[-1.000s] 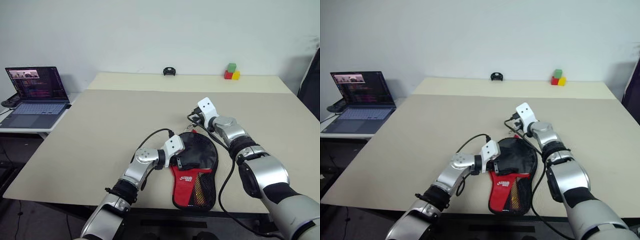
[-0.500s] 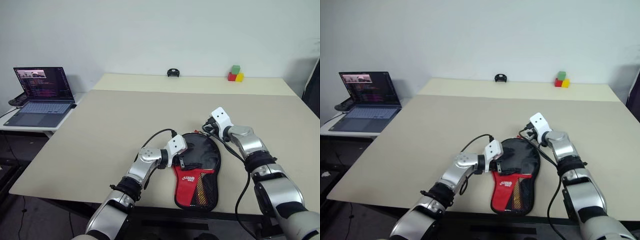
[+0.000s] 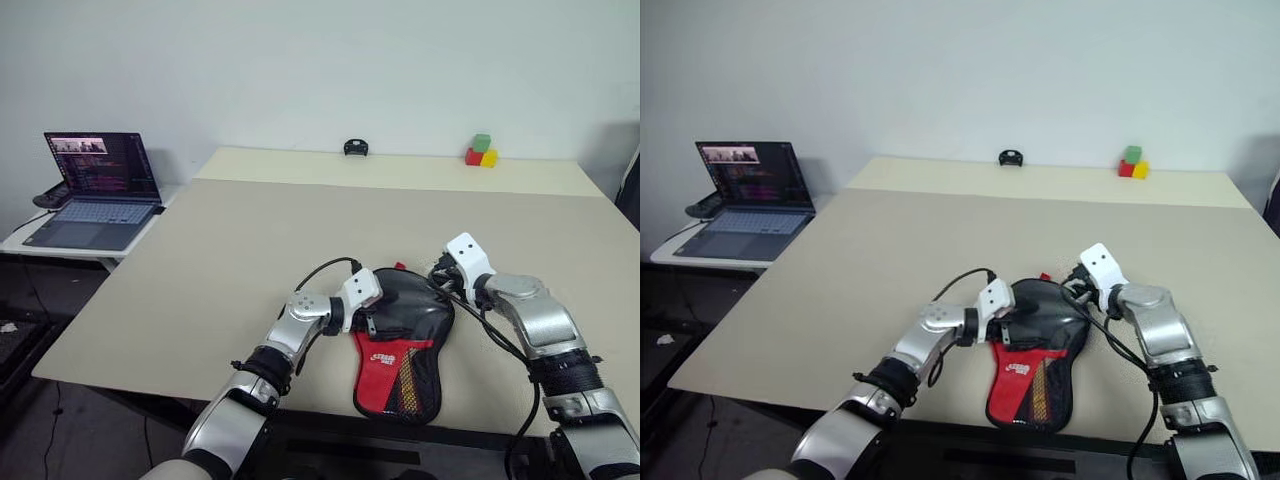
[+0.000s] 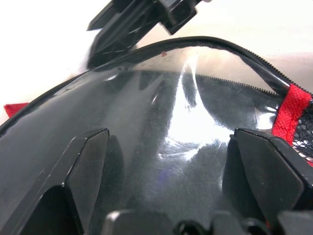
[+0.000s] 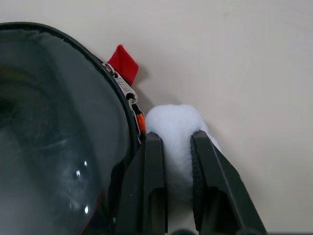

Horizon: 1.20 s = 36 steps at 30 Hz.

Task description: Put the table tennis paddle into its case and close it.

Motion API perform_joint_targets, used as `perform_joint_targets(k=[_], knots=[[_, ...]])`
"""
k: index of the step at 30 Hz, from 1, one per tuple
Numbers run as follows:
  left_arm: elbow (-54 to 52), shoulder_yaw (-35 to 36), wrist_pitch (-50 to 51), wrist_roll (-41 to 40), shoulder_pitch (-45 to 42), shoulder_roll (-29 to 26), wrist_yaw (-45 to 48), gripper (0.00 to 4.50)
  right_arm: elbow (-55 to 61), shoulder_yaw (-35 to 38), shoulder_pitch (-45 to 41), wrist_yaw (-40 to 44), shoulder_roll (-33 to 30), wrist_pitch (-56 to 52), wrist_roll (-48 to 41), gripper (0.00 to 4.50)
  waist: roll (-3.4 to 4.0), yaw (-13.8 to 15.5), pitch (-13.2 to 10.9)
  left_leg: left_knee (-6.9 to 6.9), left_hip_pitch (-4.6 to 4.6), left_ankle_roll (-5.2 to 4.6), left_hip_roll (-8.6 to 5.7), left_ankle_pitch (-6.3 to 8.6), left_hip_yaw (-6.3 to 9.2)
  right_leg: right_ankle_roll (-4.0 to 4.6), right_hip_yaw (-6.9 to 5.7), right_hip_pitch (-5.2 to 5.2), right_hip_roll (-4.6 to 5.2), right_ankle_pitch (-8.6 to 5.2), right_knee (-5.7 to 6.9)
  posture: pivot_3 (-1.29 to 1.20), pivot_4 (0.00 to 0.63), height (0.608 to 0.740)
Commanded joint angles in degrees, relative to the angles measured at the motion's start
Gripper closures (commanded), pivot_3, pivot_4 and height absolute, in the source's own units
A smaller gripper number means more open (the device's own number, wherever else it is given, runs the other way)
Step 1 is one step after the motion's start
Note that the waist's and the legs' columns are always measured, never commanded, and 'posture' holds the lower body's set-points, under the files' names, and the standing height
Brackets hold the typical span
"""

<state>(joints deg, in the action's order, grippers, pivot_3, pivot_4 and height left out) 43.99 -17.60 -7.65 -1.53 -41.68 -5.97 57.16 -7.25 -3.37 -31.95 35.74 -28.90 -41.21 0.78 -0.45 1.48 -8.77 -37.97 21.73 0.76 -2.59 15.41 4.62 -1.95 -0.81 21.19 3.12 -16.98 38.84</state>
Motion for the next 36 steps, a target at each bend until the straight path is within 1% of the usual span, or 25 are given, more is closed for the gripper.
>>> perform_joint_targets(k=[1, 4, 10, 16, 21, 23, 27, 31, 36], knots=[[6.1, -3.3, 1.2, 4.4, 1.8, 0.6, -0.1, 0.0, 3.0, 2.6, 1.7, -0.3, -3.0, -1.4, -0.7, 4.27, -0.01, 0.0, 0.0, 0.0, 0.0, 0.0, 0.0, 0.0, 0.01, 0.0, 0.0, 0.0, 0.0, 0.0, 0.0, 0.0, 0.15, 0.74], [6.8, -3.6, 0.8, 4.8, 1.5, 0.8, 0.2, 0.0, 2.8, 3.7, 2.0, -1.3, -5.1, -0.5, -0.4, 4.27, -0.02, 0.1, 0.0, 0.0, 0.0, -0.04, -0.05, -0.02, 0.04, -0.05, -0.04, -0.05, 0.03, 0.02, -0.04, 0.0, 0.15, 0.74], [7.7, -3.6, 0.7, 5.1, 0.7, 1.3, 0.3, 0.0, 2.5, 5.4, 2.5, -0.2, -9.6, -0.3, -1.4, 4.27, -0.06, 0.1, 0.0, 0.01, 0.02, -0.07, -0.06, -0.04, 0.03, -0.11, -0.04, -0.06, 0.03, 0.05, -0.1, 0.0, 0.15, 0.74], [8.4, -3.5, 0.4, 5.3, 0.2, 1.7, 0.3, 0.0, 9.7, 6.2, 6.0, 5.0, -14.2, -5.8, -5.9, 4.27, -0.07, 0.1, 0.0, 0.01, 0.06, -0.08, -0.06, -0.03, 0.05, -0.16, -0.05, -0.08, 0.04, 0.08, -0.22, 0.0, 0.15, 0.74], [9.0, -3.6, 0.3, 5.6, -0.3, 2.3, 0.1, 0.0, 20.6, 7.3, 12.8, 9.5, -18.0, -13.1, -11.5, 4.27, -0.12, 0.3, 0.0, 0.02, 0.09, -0.09, -0.05, -0.03, 0.12, -0.22, -0.12, -0.13, 0.05, 0.07, -0.32, 0.0, 0.15, 0.74], [9.2, -3.5, 0.1, 5.7, -0.3, 2.5, 0.2, 0.0, 23.3, 7.8, 14.7, 9.6, -18.8, -14.8, -12.8, 4.27, -0.14, 0.3, -0.1, 0.02, 0.13, -0.1, -0.05, -0.03, 0.15, -0.48, -0.15, -0.15, 0.05, -0.05, -0.38, 0.0, 0.15, 0.74], [9.6, -3.6, -0.2, 6.0, -0.4, 2.7, 0.4, 0.0, 28.5, 9.4, 18.7, 9.2, -19.4, -18.3, -15.6, 4.27, -0.1, 0.4, 0.0, 0.07, 0.11, -0.12, 0.0, -0.02, 0.2, -0.62, -0.18, -0.34, 0.05, 0.02, -0.81, 0.0, 0.15, 0.74], [9.9, -3.7, -0.4, 6.3, -0.4, 3.0, 0.7, 0.0, 34.8, 13.0, 24.5, 8.7, -19.9, -22.3, -18.4, 4.27, -0.11, 0.5, 0.0, 0.07, 0.08, -0.25, 0.0, 0.07, 0.35, -0.66, -0.35, -0.61, 0.06, 0.04, -1.14, 0.0, 0.15, 0.74], [10.2, -3.7, -0.6, 6.6, -0.5, 3.2, 0.8, 0.0, 39.8, 16.2, 30.0, 9.4, -21.1, -25.1, -21.8, 4.27, -0.19, 0.7, -0.1, 0.06, 0.07, -0.32, -0.02, 0.12, 0.35, -0.71, -0.35, -0.68, 0.13, 0.05, -1.23, 0.0, 0.15, 0.74]])
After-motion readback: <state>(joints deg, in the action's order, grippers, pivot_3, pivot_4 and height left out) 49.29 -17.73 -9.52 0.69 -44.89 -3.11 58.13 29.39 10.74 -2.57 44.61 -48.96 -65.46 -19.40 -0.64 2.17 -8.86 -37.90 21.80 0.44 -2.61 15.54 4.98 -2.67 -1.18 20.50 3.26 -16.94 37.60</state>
